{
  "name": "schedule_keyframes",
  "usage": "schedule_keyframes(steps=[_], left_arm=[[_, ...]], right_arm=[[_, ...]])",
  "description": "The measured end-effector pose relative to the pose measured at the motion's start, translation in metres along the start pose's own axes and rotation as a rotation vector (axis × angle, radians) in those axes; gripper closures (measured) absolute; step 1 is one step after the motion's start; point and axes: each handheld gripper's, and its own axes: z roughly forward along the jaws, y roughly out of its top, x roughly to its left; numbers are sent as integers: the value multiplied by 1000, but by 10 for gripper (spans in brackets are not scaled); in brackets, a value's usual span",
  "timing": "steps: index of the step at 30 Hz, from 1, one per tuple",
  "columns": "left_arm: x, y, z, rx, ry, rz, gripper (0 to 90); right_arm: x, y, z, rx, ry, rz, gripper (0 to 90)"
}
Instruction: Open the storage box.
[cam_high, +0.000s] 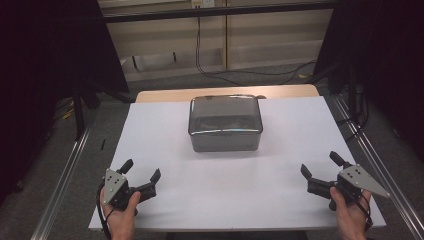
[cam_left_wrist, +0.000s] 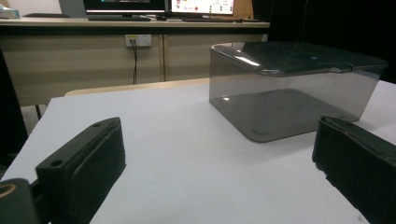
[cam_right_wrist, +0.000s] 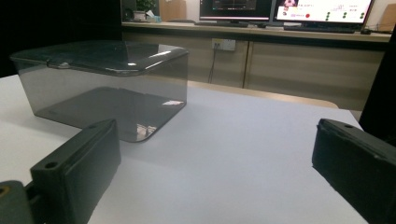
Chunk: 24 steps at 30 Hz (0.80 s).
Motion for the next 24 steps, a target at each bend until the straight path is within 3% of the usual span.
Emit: schedule_keyframes(steps=[11,18,21,24], left_arm=[[0,-1,2,14,9,-24,36],[-1,0,4,8,16,-32,36],[-3,-1,5,13,-14,-20,37],[-3,-1,4,7,-24,-29,37]], right_arm=[[2,-1,5,29,36,2,6],[10,-1,11,41,107,36,3],[13,0,14,43,125,60,3],[16,2,16,44,128,46,2]])
